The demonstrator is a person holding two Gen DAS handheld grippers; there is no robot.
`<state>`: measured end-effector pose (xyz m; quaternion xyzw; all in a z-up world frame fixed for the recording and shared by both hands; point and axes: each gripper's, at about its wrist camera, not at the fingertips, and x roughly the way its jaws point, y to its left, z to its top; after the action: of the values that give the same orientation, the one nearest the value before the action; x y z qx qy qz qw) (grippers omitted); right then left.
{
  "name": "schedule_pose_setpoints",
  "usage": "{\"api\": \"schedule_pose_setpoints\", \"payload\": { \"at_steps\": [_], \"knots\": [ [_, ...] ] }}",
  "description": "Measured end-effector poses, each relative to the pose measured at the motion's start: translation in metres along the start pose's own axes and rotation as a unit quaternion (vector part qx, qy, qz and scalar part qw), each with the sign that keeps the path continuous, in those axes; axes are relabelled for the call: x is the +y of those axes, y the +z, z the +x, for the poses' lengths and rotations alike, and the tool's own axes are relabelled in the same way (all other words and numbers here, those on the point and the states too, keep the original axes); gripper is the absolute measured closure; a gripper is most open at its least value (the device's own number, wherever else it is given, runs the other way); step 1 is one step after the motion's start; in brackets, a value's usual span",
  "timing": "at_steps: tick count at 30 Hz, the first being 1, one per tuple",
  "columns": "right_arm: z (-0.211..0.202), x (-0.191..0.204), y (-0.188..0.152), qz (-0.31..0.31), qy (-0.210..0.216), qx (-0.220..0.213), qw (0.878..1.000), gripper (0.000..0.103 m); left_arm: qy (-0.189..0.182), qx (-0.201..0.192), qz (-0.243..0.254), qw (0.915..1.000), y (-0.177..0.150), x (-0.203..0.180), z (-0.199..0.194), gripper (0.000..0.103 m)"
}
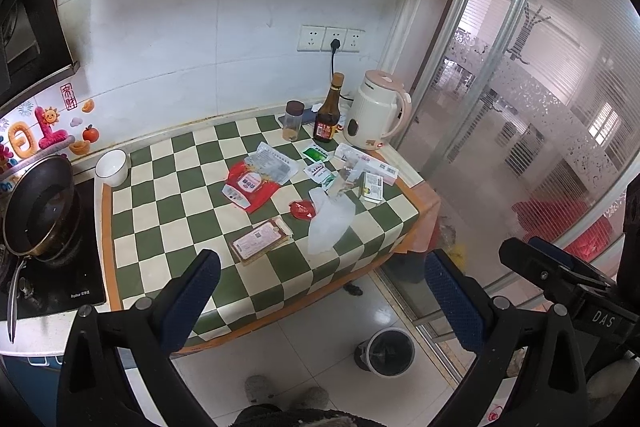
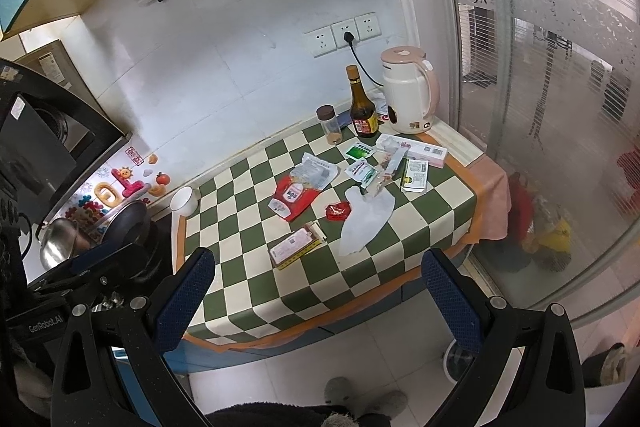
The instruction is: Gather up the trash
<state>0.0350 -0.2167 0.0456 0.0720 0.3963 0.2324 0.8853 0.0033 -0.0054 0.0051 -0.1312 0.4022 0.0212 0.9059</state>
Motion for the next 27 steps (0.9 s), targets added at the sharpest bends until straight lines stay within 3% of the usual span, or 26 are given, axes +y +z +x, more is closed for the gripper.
{"api": "schedule_pose_setpoints", "payload": {
  "at_steps": [27],
  "knots": [
    [0.0043,0.0014,-0.0033,-0.005,0.009,0.008,1.000,0.000,-0.006,-0.007,-0.001,1.0000,-0.0055,0.0020,-0.0081,0.000]
  ]
}}
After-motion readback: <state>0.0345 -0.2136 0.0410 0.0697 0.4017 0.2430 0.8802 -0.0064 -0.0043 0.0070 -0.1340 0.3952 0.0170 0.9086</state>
